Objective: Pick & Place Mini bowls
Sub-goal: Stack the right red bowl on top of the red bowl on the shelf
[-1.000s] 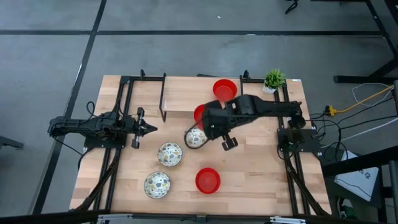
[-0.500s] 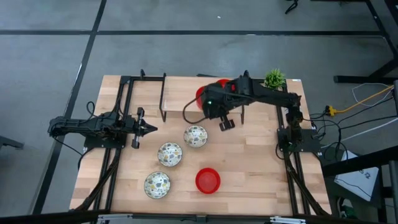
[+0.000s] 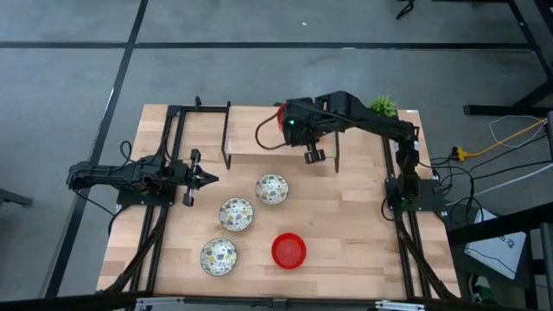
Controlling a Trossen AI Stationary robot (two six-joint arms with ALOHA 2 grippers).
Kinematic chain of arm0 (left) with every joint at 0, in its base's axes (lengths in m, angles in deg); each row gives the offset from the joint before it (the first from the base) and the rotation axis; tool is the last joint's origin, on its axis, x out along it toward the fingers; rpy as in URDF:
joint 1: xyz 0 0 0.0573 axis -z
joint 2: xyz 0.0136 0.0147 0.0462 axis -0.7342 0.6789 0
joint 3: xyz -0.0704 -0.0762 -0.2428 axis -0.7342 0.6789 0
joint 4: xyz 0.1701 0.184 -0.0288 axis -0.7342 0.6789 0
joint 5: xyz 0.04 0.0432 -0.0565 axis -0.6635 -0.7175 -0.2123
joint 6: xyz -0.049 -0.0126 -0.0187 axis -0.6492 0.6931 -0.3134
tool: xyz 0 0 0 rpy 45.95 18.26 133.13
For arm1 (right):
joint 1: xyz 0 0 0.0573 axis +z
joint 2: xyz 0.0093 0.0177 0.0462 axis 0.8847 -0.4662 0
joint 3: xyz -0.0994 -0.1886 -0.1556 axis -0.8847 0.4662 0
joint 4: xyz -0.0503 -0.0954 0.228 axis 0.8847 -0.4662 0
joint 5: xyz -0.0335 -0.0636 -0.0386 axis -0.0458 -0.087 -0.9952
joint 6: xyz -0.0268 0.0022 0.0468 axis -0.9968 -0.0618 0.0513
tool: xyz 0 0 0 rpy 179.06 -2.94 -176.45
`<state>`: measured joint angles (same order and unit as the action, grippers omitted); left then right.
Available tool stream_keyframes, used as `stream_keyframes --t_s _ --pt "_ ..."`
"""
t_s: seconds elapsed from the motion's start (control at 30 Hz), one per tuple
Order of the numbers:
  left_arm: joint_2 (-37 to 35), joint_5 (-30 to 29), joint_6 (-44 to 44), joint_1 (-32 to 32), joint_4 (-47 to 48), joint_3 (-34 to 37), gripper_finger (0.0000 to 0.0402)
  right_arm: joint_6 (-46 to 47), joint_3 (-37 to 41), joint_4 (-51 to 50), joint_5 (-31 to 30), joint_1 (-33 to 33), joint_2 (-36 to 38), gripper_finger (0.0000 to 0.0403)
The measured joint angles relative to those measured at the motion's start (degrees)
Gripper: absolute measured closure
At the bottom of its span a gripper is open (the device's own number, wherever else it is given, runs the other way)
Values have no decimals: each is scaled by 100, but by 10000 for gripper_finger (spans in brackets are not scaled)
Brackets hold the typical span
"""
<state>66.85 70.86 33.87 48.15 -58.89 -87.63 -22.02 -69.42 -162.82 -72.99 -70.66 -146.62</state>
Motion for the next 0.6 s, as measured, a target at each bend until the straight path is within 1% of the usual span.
stream_keyframes --t_s 0.27,0.4,0.6 --pt "0 1 0 1 -1 -1 391 0 2 0 23 -411 0 392" --pt "0 -1 0 1 -1 -1 389 2 11 2 246 -539 0 392" --pt "0 -1 0 0 -1 -1 391 31 141 -1 272 -664 34 392"
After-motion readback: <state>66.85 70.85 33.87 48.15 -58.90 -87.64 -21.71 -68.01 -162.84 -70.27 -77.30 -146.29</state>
